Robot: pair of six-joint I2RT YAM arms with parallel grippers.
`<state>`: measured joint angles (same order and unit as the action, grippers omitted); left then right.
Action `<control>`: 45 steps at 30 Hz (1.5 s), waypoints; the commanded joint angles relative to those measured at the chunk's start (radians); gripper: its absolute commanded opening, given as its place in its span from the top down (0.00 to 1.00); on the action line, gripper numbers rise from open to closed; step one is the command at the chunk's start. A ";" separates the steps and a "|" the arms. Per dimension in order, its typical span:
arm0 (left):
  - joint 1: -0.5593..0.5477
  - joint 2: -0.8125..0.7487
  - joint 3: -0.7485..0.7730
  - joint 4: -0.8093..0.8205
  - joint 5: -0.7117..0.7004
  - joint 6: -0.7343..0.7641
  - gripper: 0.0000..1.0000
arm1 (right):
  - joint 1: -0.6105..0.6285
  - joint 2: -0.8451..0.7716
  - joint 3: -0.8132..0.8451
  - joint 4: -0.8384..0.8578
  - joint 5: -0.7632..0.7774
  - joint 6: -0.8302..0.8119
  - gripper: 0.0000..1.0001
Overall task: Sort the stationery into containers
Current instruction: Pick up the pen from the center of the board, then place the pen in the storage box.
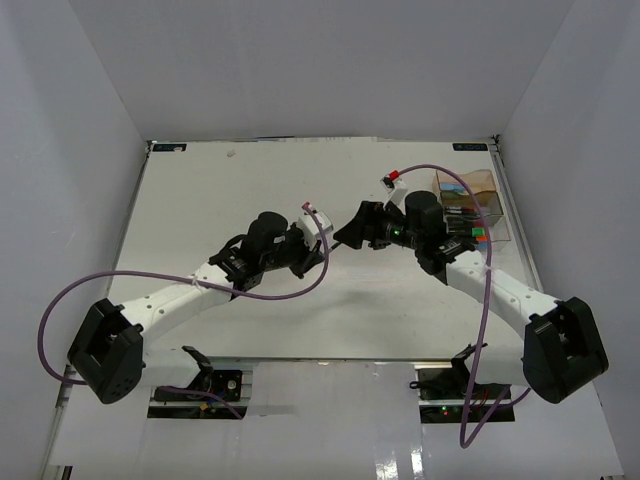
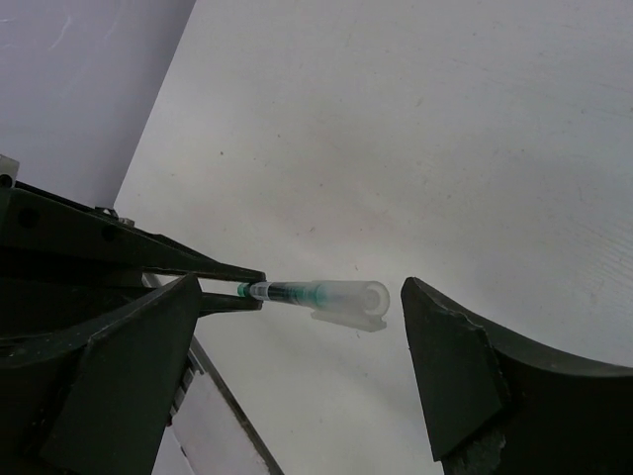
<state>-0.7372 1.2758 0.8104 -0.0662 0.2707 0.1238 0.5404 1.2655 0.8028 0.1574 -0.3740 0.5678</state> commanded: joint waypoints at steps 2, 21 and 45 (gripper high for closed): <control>-0.005 -0.058 -0.010 0.054 0.010 0.010 0.94 | 0.016 0.023 0.042 0.076 -0.011 0.023 0.15; -0.005 -0.039 -0.014 0.091 0.039 -0.024 0.91 | 0.020 0.032 -0.005 0.175 -0.023 0.073 0.68; 0.160 0.048 0.075 -0.035 -0.334 -0.260 0.02 | -0.660 -0.042 0.059 -0.068 0.018 -0.129 0.88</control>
<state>-0.6586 1.3247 0.8291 -0.0540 0.0109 -0.0444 0.0063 1.2213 0.7963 0.1390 -0.3431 0.5045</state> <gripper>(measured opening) 0.979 0.209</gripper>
